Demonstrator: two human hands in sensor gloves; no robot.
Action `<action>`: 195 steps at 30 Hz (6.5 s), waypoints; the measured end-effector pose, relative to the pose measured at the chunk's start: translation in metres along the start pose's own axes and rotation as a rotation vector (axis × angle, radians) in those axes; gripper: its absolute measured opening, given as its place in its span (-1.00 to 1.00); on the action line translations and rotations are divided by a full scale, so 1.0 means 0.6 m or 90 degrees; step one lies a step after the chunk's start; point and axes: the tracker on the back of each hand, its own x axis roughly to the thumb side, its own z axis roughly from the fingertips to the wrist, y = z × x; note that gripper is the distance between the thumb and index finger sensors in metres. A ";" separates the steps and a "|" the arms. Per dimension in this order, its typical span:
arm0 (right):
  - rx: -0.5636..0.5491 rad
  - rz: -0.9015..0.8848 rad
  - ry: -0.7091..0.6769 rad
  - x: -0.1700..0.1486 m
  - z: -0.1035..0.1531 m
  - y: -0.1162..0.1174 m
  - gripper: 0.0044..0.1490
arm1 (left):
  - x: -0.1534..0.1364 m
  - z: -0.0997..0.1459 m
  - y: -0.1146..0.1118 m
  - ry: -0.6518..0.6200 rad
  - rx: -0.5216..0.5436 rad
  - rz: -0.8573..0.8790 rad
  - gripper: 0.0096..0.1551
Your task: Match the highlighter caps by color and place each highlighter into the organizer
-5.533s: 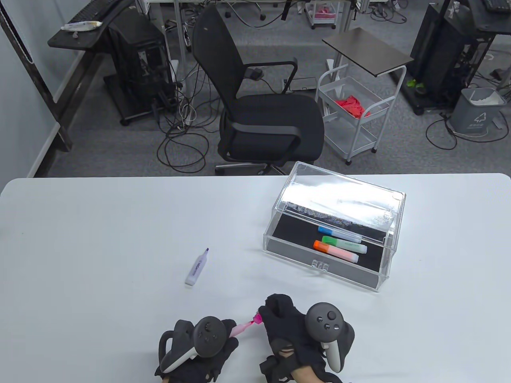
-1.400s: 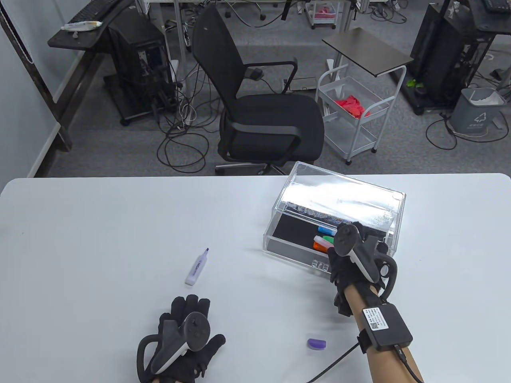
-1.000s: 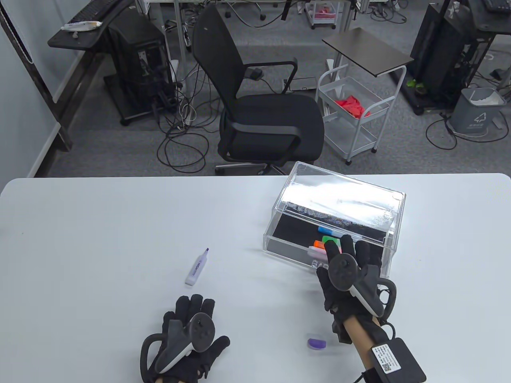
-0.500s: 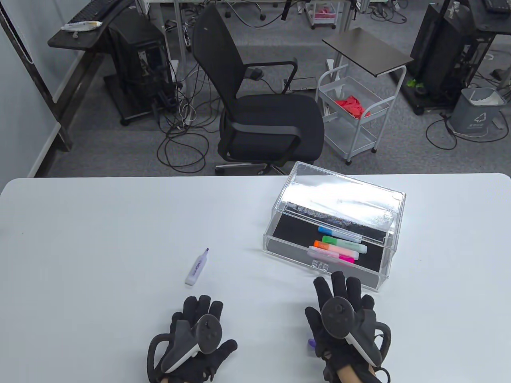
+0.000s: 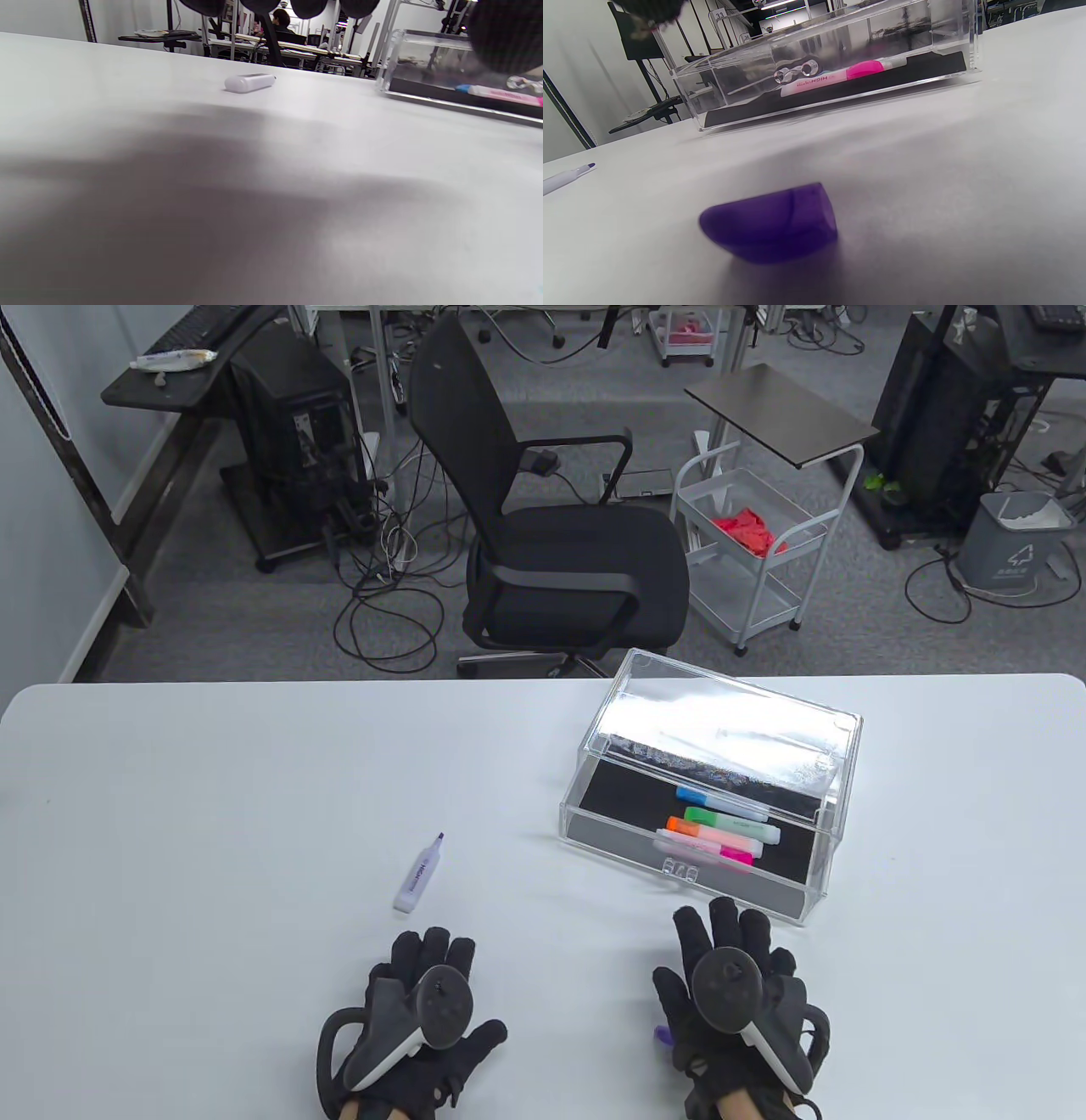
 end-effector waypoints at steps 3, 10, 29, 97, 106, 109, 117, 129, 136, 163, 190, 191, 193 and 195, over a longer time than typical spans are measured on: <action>0.006 -0.005 -0.001 -0.003 0.003 0.001 -0.09 | -0.010 -0.014 0.032 0.023 0.035 -0.039 0.20; 0.014 -0.011 -0.008 -0.003 0.006 0.003 -0.09 | -0.029 -0.073 0.091 0.091 0.033 -0.047 0.20; 0.046 -0.006 0.008 -0.015 0.002 0.014 -0.09 | -0.059 -0.260 0.067 0.237 -0.053 -0.067 0.07; 0.129 0.075 -0.053 0.022 0.008 0.031 -0.07 | 0.012 0.036 0.005 0.018 0.090 -0.051 -0.37; 0.179 0.268 -0.065 0.050 0.011 0.066 -0.14 | 0.011 0.037 -0.003 0.016 0.058 -0.062 -0.37; 0.159 0.296 -0.077 0.060 0.014 0.067 -0.21 | 0.007 0.036 -0.004 0.016 0.051 -0.060 -0.37; 0.122 0.302 -0.099 0.069 0.014 0.067 -0.38 | 0.004 0.033 -0.009 0.010 0.028 -0.041 -0.37; 0.105 -0.221 -0.151 0.033 0.005 0.038 -0.34 | 0.025 0.032 -0.015 -0.047 0.007 -0.002 -0.37; 0.115 -0.390 -0.238 0.036 0.006 0.040 -0.42 | 0.035 0.033 -0.018 -0.089 -0.003 0.036 -0.37; 0.184 -0.617 -0.368 0.066 0.021 0.054 -0.39 | 0.067 0.038 -0.024 -0.288 -0.050 0.261 -0.36; 0.051 -0.308 -0.435 0.116 0.057 0.030 -0.23 | 0.061 0.047 -0.010 -0.293 0.025 0.260 -0.38; 0.047 -0.316 -0.433 0.116 0.058 0.031 -0.23 | 0.061 0.048 -0.009 -0.291 0.028 0.259 -0.38; 0.047 -0.315 -0.440 0.117 0.058 0.029 -0.23 | 0.062 0.049 -0.008 -0.291 0.029 0.264 -0.38; 0.057 -0.309 -0.430 0.116 0.058 0.030 -0.23 | 0.064 0.048 -0.010 -0.287 0.035 0.250 -0.38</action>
